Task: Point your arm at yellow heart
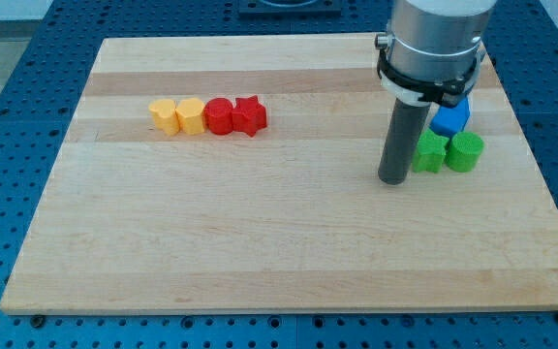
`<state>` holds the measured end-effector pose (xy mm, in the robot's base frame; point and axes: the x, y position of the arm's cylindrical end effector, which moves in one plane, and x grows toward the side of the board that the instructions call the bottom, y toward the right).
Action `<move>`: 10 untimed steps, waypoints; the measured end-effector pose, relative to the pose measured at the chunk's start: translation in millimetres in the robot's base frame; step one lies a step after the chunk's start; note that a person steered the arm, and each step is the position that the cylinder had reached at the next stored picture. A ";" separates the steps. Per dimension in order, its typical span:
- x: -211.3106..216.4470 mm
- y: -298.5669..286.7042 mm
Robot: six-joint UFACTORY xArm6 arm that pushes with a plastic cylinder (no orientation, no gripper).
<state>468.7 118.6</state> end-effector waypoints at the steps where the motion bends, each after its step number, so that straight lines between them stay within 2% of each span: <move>1: -1.0 10.6; 4: -8.3 23.2; 5: 13.0 -38.6; 7: 13.3 -180.6; 8: 4.2 -243.0; 10: -40.6 -329.4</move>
<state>428.1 -210.8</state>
